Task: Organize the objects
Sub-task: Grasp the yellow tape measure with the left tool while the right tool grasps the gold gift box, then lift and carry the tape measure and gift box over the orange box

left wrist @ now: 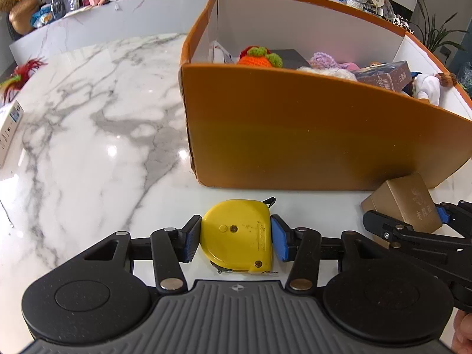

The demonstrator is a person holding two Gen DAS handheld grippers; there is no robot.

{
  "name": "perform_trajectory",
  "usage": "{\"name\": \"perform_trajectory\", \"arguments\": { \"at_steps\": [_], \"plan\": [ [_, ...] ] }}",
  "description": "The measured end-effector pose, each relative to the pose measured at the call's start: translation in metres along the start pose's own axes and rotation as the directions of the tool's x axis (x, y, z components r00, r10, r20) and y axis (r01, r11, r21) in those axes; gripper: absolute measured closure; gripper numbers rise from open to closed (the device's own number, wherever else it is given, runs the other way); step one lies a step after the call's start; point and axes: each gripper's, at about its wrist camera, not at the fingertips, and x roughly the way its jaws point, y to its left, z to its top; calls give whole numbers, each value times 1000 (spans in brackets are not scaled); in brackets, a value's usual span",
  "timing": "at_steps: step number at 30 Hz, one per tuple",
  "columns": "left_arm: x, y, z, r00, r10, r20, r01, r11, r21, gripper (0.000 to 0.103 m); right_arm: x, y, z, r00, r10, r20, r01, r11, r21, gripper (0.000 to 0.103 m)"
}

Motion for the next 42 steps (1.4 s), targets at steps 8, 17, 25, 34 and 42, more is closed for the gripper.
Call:
{"name": "perform_trajectory", "arguments": {
  "at_steps": [8,17,25,34,42],
  "plan": [
    [-20,-4,-3,999,38,32,-39,998,49,46,-19,2,-3,1000,11,23,-9,999,-51,42],
    [-42,-20,3,996,41,81,-47,996,78,46,-63,1,-5,995,44,91,-36,995,-92,42],
    [-62,-28,8,990,36,136,-48,996,81,46,-104,-10,-3,982,61,179,-45,995,-92,42],
    [-80,-39,16,982,21,187,-38,996,86,46,-133,-19,8,964,65,257,-49,996,-68,42],
    [-87,-45,24,972,21,233,-38,997,69,46,-144,-20,12,953,59,297,-41,997,-67,42]
  ]
}}
